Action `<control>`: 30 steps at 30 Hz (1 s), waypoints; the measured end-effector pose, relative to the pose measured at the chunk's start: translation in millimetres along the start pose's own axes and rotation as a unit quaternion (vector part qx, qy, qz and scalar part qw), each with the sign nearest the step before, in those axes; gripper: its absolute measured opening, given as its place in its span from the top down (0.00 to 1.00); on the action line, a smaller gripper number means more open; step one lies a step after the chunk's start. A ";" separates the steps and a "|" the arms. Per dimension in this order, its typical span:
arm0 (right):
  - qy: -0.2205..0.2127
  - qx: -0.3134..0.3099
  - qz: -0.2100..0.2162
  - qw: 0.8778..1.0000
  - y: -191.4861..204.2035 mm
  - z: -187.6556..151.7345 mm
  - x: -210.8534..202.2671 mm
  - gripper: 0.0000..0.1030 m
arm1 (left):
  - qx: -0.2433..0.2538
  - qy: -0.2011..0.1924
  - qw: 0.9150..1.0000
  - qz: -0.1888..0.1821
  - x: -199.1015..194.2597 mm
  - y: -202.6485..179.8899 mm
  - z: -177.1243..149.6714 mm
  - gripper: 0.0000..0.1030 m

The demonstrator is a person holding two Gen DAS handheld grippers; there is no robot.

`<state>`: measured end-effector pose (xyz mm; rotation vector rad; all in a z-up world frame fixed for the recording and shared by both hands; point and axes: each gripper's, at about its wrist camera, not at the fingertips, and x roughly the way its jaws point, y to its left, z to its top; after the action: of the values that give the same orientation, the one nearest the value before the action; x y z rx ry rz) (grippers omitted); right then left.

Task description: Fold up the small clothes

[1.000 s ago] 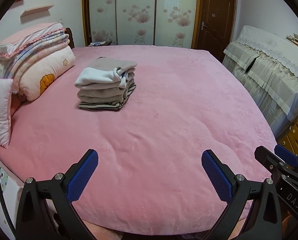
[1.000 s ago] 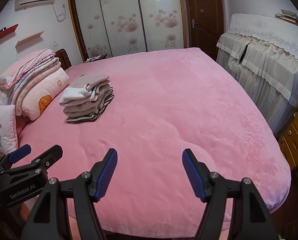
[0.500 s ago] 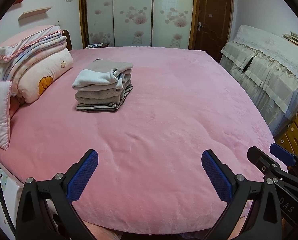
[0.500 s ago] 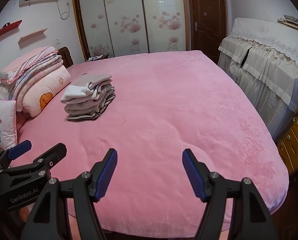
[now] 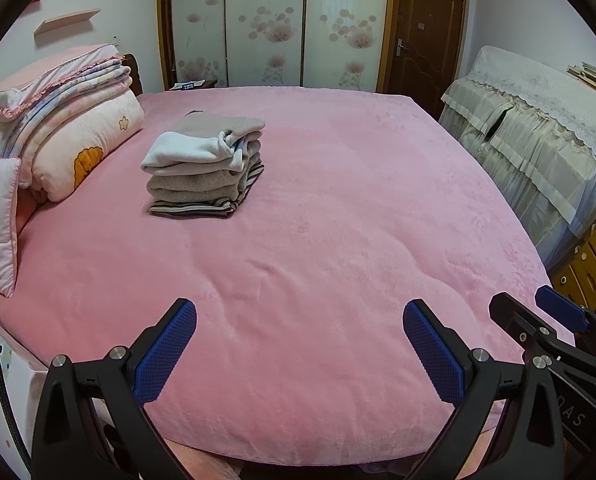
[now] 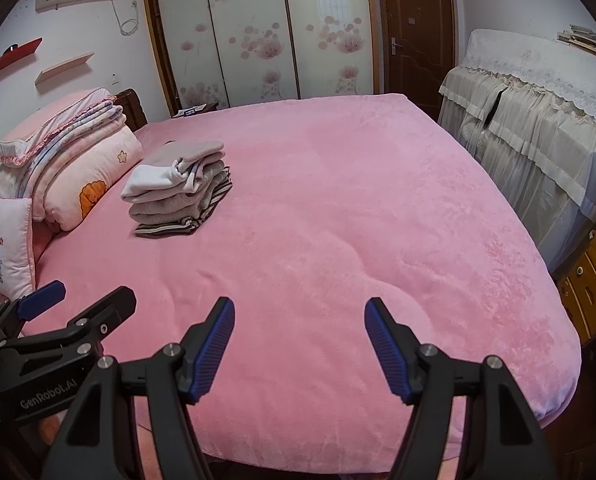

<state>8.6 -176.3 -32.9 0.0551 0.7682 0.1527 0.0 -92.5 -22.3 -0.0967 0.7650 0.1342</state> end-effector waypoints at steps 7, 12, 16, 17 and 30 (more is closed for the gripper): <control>0.001 0.000 -0.001 1.000 0.5 0.7 0.7 0.34 | -0.001 0.002 1.000 0.000 -0.1 0.1 -0.3 0.00; 0.000 -0.001 -0.001 1.000 0.0 0.5 0.9 0.34 | -0.001 0.003 1.000 0.000 0.0 0.2 -0.1 0.00; 0.001 -0.001 -0.001 1.000 0.6 0.8 1.4 0.34 | -0.001 0.004 1.000 0.000 0.6 0.5 0.1 0.00; 0.001 -0.001 -0.002 1.000 0.4 0.6 1.0 0.34 | -0.001 0.004 1.000 0.000 0.4 0.3 -0.2 0.00; 0.002 -0.002 -0.001 1.000 0.3 0.6 0.9 0.34 | -0.002 0.006 1.000 0.000 0.8 1.1 0.9 0.00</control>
<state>9.6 -175.9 -33.0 0.0509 0.7718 0.1513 1.0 -91.2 -22.3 -0.1018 0.7771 0.1349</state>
